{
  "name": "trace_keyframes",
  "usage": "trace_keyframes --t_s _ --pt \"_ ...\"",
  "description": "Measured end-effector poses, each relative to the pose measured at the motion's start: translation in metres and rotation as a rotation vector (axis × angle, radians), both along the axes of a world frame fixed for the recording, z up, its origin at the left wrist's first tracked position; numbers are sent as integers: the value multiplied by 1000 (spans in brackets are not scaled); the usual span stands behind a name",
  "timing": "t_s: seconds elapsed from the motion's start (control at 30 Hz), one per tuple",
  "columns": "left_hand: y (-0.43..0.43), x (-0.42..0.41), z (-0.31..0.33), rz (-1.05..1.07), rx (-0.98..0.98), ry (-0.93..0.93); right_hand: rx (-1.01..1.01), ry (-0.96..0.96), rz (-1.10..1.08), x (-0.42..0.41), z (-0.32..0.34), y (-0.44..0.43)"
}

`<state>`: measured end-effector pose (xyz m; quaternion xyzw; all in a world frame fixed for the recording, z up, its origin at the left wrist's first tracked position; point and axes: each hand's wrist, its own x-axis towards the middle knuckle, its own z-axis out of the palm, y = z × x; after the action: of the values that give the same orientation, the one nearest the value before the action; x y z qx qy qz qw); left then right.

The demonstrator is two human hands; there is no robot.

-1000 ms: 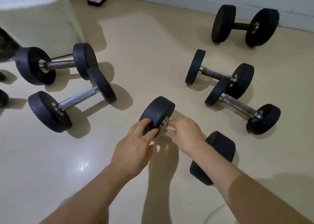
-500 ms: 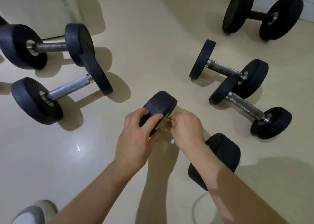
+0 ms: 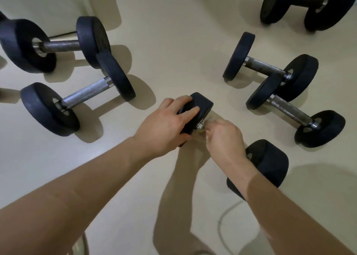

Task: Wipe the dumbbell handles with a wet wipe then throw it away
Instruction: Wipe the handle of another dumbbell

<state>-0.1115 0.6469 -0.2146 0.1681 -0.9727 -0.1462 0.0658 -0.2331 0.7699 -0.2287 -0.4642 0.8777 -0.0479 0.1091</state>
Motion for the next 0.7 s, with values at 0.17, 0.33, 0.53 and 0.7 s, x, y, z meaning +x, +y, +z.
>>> trace_keyframes --t_s 0.17,0.33,0.53,0.7 --pt "-3 -8 -2 -15 34 -15 144 -68 -75 -18 23 28" --pt "-4 -22 -3 -3 51 11 -16 -289 -150 -38 16 -7" --pt "-4 -28 -3 21 60 -17 246 -167 14 -55 35 30" --pt "-3 -34 -1 23 63 -8 66 -253 -2 -55 17 -2"
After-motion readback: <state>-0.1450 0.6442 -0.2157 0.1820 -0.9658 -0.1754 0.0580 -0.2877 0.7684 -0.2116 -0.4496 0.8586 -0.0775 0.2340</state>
